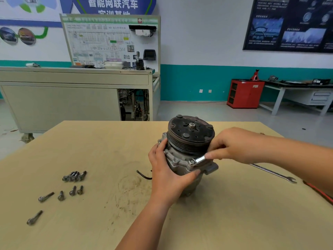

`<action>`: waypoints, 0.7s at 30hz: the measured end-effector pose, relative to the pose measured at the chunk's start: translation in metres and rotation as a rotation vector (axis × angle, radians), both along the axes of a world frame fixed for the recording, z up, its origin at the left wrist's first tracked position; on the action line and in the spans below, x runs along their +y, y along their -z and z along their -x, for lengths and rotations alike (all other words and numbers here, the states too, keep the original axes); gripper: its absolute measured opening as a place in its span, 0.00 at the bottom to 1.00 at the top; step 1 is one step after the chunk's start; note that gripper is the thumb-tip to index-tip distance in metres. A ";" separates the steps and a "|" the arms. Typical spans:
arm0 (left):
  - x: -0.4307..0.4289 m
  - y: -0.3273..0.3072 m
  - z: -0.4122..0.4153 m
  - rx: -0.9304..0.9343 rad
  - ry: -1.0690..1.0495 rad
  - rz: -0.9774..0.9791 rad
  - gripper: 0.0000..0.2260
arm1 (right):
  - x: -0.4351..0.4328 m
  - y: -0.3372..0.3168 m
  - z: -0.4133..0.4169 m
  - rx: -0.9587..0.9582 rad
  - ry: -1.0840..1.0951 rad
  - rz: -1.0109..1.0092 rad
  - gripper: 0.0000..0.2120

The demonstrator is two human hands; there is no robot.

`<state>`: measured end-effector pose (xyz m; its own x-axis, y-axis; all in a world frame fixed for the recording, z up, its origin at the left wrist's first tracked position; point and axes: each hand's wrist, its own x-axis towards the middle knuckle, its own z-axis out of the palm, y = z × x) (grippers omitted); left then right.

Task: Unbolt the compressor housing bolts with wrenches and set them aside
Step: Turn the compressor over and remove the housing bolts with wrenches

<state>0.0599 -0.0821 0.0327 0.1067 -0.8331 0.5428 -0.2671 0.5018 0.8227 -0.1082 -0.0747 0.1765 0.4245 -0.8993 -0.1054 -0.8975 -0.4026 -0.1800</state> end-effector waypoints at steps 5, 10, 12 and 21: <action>0.001 -0.001 0.000 -0.006 -0.003 -0.007 0.42 | 0.012 0.010 0.009 -0.376 0.074 -0.593 0.12; 0.000 0.000 0.000 -0.026 -0.005 0.004 0.43 | 0.020 0.027 -0.002 -0.661 0.082 -0.714 0.15; 0.001 -0.001 0.000 -0.026 -0.002 0.006 0.43 | 0.020 0.027 -0.005 -0.687 0.079 -0.695 0.16; -0.002 0.002 0.001 -0.013 -0.009 0.024 0.43 | 0.024 0.022 -0.011 -0.519 0.079 -0.588 0.17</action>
<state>0.0594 -0.0838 0.0303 0.1075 -0.8189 0.5638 -0.2822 0.5187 0.8071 -0.0975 -0.0503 0.1545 0.4872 -0.7867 -0.3790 -0.6622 -0.0500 -0.7476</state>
